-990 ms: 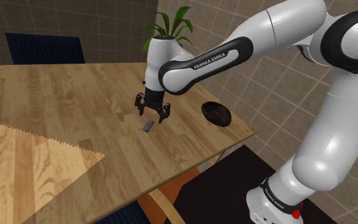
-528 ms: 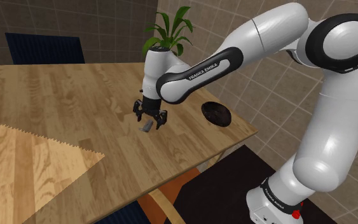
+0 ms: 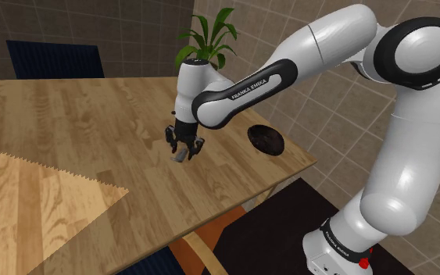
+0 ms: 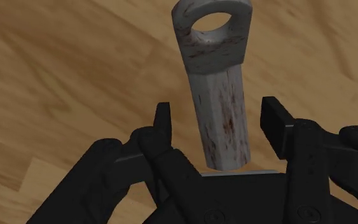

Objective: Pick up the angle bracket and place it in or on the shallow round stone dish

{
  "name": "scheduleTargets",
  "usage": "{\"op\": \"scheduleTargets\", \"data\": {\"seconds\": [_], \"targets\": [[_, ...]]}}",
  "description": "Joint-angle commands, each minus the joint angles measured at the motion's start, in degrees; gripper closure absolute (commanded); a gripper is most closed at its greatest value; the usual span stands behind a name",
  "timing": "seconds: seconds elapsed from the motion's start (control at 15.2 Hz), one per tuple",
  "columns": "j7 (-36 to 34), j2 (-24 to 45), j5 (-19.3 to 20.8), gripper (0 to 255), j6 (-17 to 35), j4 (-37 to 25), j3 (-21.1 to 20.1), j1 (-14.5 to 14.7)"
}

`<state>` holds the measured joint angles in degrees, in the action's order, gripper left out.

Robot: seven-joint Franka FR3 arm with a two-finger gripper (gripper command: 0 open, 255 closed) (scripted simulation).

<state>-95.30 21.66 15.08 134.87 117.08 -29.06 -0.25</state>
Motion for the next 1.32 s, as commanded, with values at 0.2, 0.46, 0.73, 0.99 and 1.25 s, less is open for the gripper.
{"op": "scheduleTargets", "data": {"seconds": [0.2,0.46,0.73,0.99,1.25], "targets": [[0.0,0.0,0.0,255,0.0,0.0,0.0,0.0],[0.0,0.0,0.0,255,0.0,0.0,0.0,0.0],[-1.7,-2.2,-2.6,0,0.6,1.7,-1.6,0.2],[-5.1,-6.4,-7.9,0,1.5,4.3,-4.7,0.9],[-6.1,-4.6,-6.4,0,3.4,4.6,-4.0,1.5]]}}
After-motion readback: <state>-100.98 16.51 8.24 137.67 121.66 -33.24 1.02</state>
